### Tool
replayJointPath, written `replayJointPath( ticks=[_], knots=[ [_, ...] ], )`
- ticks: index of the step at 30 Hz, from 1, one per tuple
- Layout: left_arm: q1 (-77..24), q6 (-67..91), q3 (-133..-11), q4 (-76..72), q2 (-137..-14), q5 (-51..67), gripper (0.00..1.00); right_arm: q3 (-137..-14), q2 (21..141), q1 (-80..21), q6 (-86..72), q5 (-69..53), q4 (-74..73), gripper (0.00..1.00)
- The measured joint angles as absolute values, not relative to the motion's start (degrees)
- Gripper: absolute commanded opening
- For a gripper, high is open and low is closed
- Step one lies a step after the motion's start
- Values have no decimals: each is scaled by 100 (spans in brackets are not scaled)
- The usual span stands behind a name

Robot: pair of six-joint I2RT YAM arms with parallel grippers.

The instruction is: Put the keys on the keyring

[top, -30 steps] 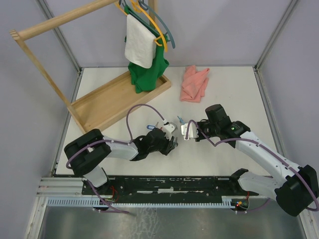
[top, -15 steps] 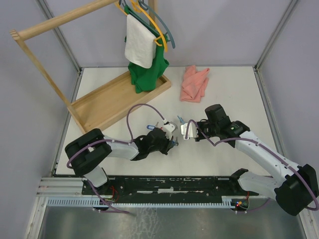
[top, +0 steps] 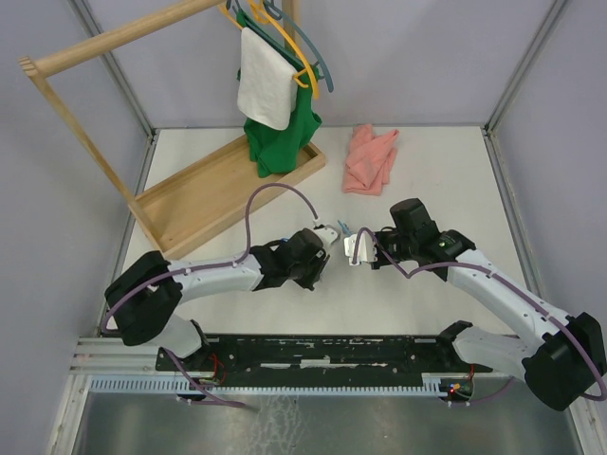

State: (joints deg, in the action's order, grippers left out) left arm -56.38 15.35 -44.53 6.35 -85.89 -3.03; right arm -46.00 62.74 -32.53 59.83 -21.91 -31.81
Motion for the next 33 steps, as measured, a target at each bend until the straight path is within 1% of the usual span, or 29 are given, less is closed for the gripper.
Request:
replayJointPath(
  ticks=[6,12,14,18,21,24,27,30,33],
  knots=[
    [-5634,1535,-5282,2156,-8930,-421,3,-4600,6274,-3253,5977,-2193,-3190,1],
    [-5553,1337,-5789,2888,-9555,-436,5,-4600,6274,-3253,5975,-2193,-3197,1],
    [-5502,1225,-5983,3087,-9817,-438,8,-4600,6274,-3253,5966,-2193,-3199,1],
    [-5426,1052,-6375,3347,-10130,-440,24,-4600,6272,-3253,5961,-2193,-3199,1],
    [-5395,1033,-6447,3356,-10119,-440,31,-4600,6267,-3253,5959,-2193,-3203,1],
    [-5367,1037,-6357,3234,-9990,-419,35,-4600,6257,-3253,5959,-2193,-3205,1],
    [-5317,1083,-5955,2904,-9568,-320,39,-4600,6250,-3253,5957,-2193,-3205,1],
    [-5212,1273,-5242,2318,-8879,-148,41,-4600,6250,-3253,5937,-2191,-3205,1],
    [-5043,1514,-4510,1597,-8248,14,42,-4600,6239,-3253,5929,-2191,-3205,1]
  ],
)
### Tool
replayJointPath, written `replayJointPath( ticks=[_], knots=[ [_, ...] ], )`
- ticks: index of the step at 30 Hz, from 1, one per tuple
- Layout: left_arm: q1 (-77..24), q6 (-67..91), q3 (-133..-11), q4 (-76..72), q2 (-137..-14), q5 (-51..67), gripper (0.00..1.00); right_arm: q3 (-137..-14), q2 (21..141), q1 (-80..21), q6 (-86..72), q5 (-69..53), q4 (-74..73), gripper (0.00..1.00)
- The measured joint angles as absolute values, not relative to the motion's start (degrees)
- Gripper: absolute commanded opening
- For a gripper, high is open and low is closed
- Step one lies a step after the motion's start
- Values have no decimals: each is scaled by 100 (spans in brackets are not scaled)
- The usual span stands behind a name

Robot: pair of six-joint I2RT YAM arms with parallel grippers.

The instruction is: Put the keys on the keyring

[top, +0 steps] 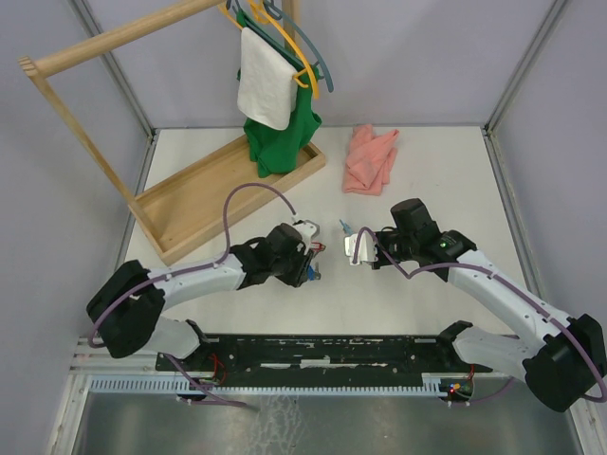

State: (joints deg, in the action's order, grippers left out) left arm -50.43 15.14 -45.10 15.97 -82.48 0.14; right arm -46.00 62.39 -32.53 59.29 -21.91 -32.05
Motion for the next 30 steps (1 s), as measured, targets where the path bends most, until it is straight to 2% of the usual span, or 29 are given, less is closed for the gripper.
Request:
replayJointPath(
  ticks=[5,10,17,25,30],
  knots=[
    [-4873,1876,-3210,-23,-7575,196,41,-4598,6228,-3253,5918,-2193,-3201,1],
    [-4877,2112,-2204,-1671,-7481,268,40,-4591,6228,-3253,5916,-2193,-3194,1],
    [-4877,2263,-1918,-3203,-8086,336,37,-4560,6228,-3253,5876,-2193,-3194,1],
    [-4877,2314,-1911,-3653,-8423,360,32,-4560,6228,-3253,5874,-2191,-3192,1],
    [-4877,2314,-1911,-3653,-8462,360,25,-4560,6228,-3253,5874,-2193,-3192,1]
  ],
)
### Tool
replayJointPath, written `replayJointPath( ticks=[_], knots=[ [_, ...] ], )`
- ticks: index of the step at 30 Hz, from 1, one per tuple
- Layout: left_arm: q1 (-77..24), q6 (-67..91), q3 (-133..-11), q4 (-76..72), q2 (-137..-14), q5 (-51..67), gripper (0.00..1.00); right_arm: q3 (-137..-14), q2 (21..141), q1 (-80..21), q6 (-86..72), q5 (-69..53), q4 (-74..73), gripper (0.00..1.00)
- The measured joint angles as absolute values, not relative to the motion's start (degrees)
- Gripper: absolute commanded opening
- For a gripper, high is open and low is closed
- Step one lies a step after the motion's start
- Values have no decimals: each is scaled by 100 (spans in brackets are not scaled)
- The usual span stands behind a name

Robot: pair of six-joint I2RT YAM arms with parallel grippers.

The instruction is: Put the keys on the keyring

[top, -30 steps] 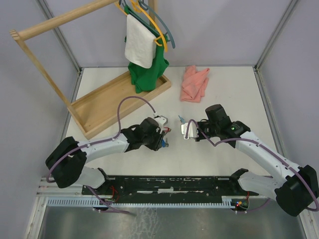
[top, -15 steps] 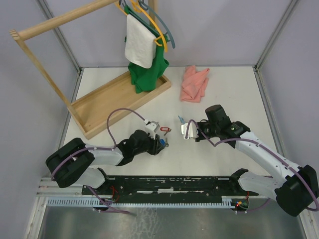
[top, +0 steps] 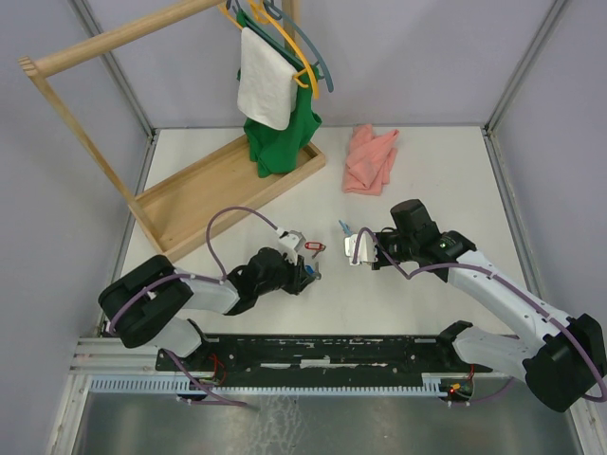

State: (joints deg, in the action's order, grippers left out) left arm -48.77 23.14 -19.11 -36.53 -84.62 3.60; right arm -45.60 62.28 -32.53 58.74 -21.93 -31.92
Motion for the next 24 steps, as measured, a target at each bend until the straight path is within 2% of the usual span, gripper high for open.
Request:
replayJointPath(
  ticks=[4,10,16,24],
  knots=[
    [-4877,2316,-1916,-3618,-8493,362,20,-4560,6228,-3253,5874,-2191,-3192,1],
    [-4877,2311,-2047,-3522,-8571,414,3,-4560,6228,-3253,5872,-2191,-3192,1],
    [-4888,2292,-2473,-2349,-8281,346,3,-4560,6228,-3253,5872,-2187,-3192,1],
    [-4888,1966,-4307,580,-8350,40,3,-4560,6187,-3253,5872,-2171,-3194,1]
  ],
)
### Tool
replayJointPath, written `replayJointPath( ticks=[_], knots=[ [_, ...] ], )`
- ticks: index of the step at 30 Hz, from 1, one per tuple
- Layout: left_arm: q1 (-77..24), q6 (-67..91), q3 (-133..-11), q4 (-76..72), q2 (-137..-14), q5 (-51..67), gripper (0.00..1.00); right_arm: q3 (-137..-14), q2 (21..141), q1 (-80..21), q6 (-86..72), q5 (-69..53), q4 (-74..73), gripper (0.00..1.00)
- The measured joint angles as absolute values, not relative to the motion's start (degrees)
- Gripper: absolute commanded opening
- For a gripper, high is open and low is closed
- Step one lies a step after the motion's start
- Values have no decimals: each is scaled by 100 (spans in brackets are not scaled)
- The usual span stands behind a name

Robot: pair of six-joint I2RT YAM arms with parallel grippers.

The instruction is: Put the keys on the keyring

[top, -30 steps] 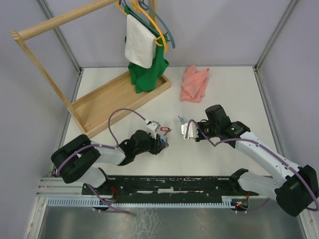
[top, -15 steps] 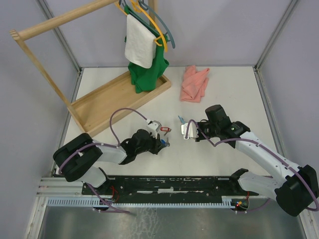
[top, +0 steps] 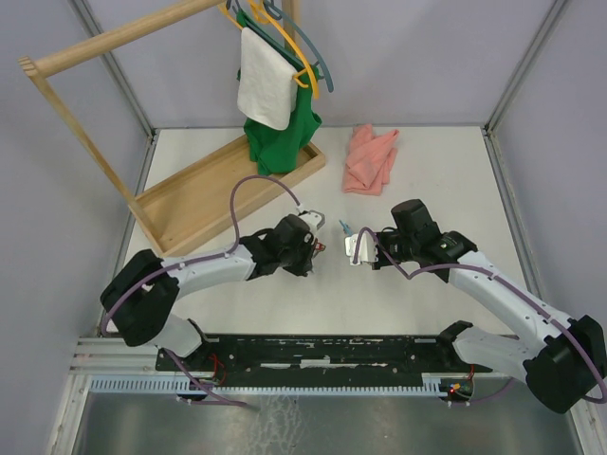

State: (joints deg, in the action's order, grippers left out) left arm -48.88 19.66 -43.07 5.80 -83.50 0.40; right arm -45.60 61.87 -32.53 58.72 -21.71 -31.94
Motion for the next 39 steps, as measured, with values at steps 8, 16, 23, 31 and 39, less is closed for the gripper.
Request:
replayJointPath(
  ticks=[8,16,23,31,39],
  knots=[
    [-4888,1660,-5450,2668,-9373,-40,3,-4560,6167,-3253,5872,-2167,-3199,1],
    [-4882,1337,-6307,3632,-10097,-139,12,-4558,6106,-3253,5870,-2132,-3199,1],
    [-4862,1229,-6523,3769,-10228,-244,34,-4550,6090,-3253,5870,-2108,-3199,1],
    [-4831,1597,-5561,2875,-9019,-38,43,-4550,6090,-3253,5870,-2084,-3201,1],
    [-4762,2445,-3815,978,-7896,-10,42,-4523,6090,-3253,5839,-2088,-3183,1]
  ],
)
